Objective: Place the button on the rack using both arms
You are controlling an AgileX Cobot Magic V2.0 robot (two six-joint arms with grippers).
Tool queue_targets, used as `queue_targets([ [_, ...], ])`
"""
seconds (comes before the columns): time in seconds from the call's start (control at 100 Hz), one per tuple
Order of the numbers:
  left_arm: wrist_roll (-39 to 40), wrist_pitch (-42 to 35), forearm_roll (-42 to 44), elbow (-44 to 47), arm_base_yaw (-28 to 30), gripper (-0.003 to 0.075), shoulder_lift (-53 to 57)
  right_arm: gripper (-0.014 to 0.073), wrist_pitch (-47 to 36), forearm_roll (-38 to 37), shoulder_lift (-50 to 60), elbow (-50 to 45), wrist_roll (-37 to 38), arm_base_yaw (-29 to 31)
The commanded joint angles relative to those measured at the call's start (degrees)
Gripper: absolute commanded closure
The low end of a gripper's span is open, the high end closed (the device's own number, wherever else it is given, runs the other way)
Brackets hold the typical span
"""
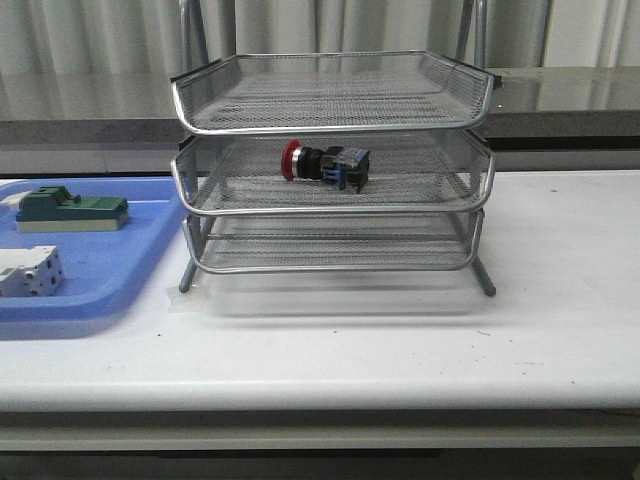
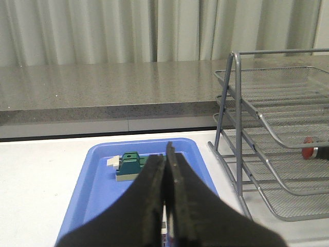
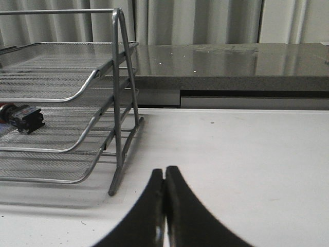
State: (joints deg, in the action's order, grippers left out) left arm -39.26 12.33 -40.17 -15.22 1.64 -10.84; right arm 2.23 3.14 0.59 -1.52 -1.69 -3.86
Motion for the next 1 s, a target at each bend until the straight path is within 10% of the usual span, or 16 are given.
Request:
queue_targets([
  [0.0,0.6,-3.9,-1.1,-1.5,0.1,0.0740,-0.5,0.0654,-4.1,-0.4,1.2,0.8,0.1,0.3],
  [0.24,2.0,-3.8,4.1,-1.5,-0.1,0.0740,-0.5,0.0654,-4.1,-0.4,1.2,0.8,0.1,0.3],
  [0.57,34.5,-12.0,37.4,2.4,-5.9,0.0740,-0.4,0.0654,-4.1,-0.4,1.2,0.8,0.1,0.3],
  [0.99,39.8,-20.5,41.7,14.3,-7.2,0.0740,6.8,0.0654,-4.1,-0.4,1.2,0.8,0.1,0.3],
])
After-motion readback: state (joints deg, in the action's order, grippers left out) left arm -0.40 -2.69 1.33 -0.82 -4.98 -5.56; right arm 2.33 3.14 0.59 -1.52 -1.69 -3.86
